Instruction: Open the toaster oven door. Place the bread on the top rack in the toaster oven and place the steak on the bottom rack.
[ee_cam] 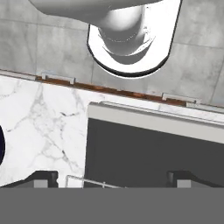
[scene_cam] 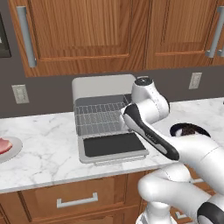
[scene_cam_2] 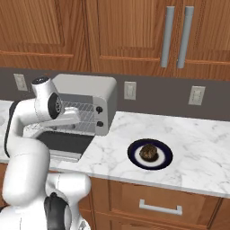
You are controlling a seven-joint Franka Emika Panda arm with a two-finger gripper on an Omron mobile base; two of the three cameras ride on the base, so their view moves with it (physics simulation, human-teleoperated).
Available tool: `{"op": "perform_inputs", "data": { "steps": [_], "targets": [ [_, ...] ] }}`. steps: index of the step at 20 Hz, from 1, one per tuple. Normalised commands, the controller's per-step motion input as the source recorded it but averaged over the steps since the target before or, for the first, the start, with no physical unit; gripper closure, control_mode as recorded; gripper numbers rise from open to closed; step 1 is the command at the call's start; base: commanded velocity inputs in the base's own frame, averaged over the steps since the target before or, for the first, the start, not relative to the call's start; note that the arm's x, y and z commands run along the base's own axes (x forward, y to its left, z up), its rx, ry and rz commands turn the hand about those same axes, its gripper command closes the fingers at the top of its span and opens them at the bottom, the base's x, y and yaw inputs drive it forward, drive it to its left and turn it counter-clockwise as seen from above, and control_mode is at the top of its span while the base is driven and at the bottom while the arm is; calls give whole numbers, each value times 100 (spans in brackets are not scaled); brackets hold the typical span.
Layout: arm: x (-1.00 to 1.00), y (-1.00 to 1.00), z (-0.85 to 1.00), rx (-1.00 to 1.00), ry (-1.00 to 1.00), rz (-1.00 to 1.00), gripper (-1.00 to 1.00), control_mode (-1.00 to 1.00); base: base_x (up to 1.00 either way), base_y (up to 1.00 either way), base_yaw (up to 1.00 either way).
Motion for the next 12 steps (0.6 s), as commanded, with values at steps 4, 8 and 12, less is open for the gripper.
{"op": "perform_inputs", "data": {
  "steps": [4, 8, 12],
  "targets": [
    [-17, -100, 0, 0, 0, -3, -100, -100, 0, 0, 0],
    [0, -100, 0, 0, 0, -7, -100, -100, 0, 0, 0],
    [0, -100, 0, 0, 0, -5, -100, -100, 0, 0, 0]
  ]
}}
